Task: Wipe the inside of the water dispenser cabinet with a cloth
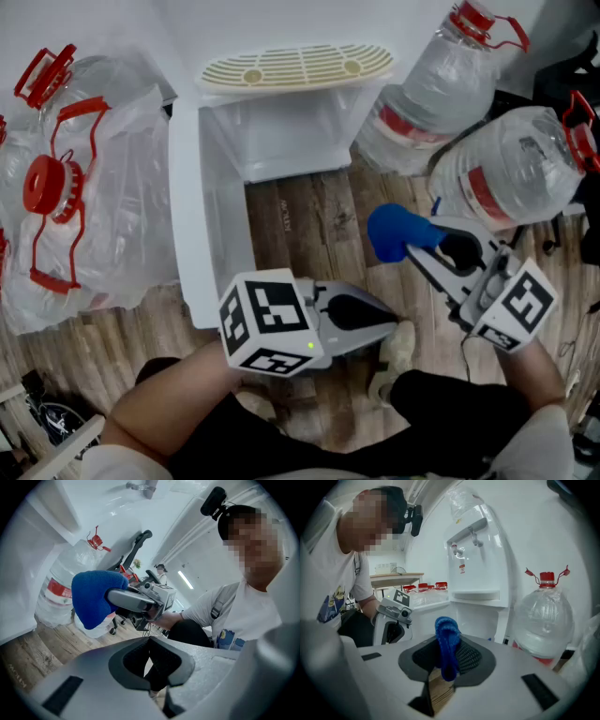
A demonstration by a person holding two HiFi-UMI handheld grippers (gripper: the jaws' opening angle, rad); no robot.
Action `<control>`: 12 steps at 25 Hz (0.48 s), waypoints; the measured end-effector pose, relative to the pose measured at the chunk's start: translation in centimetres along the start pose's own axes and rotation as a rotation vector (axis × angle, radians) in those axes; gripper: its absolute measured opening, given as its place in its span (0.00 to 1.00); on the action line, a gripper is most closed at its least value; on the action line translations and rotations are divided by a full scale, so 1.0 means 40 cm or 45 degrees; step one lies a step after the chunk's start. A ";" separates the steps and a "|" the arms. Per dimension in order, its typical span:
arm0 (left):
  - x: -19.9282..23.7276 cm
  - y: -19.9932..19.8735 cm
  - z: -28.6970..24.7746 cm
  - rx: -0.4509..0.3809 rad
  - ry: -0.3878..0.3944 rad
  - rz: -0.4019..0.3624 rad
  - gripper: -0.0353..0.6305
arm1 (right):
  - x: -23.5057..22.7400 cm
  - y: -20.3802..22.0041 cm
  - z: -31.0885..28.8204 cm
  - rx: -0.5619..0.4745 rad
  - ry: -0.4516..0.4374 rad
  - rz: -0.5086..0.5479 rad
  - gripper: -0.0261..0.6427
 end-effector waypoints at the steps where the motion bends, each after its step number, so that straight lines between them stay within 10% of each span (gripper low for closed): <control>1: 0.000 -0.001 0.000 0.000 0.002 -0.001 0.05 | -0.001 -0.001 -0.001 -0.002 -0.003 0.004 0.17; 12: 0.003 -0.007 0.006 -0.015 -0.009 -0.005 0.05 | -0.014 -0.004 -0.026 0.005 -0.013 0.019 0.17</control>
Point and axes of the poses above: the fingertips, and each gripper's own axes: z backward along the fingers, x to its left, y out of its underside, the point moved 9 cm from there along z, backward along the fingers, and after that the axes turned 9 degrees about -y, right-handed, at the moved point
